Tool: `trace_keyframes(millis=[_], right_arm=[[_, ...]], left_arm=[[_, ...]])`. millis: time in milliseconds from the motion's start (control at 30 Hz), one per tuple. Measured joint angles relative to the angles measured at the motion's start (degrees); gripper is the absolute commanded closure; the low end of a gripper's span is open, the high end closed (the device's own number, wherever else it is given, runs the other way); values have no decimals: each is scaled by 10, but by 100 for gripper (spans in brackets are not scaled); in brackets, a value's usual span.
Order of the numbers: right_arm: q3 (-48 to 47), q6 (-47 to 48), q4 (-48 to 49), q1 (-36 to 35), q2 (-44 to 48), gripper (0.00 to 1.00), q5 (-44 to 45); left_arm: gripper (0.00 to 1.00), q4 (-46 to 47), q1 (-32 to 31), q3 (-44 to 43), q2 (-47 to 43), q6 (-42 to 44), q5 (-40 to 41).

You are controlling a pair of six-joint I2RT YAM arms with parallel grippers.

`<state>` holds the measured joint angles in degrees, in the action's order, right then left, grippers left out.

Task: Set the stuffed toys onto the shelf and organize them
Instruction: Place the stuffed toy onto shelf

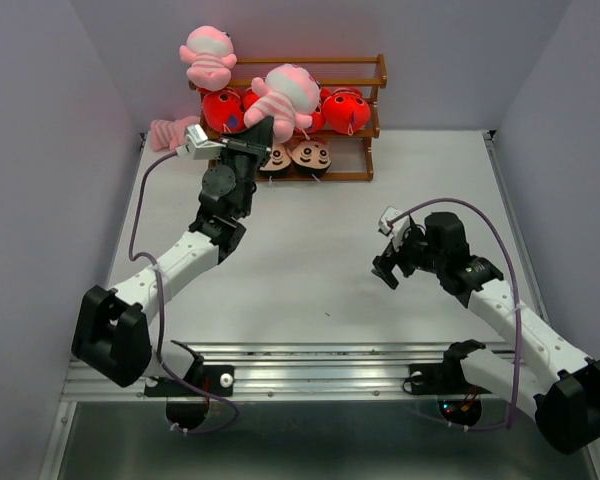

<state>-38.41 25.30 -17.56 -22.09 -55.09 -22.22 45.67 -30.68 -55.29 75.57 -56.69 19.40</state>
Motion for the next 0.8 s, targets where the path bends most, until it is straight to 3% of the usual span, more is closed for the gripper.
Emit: trace_keyframes(millis=[333,800], right_arm=[[0,43,-21,0,4,0,-31],[0,64,-36,0,4,0,-51]], left_arm=[[100,92,16,-140,169,-24,113],[100,120,28,-308,329,-49,202]])
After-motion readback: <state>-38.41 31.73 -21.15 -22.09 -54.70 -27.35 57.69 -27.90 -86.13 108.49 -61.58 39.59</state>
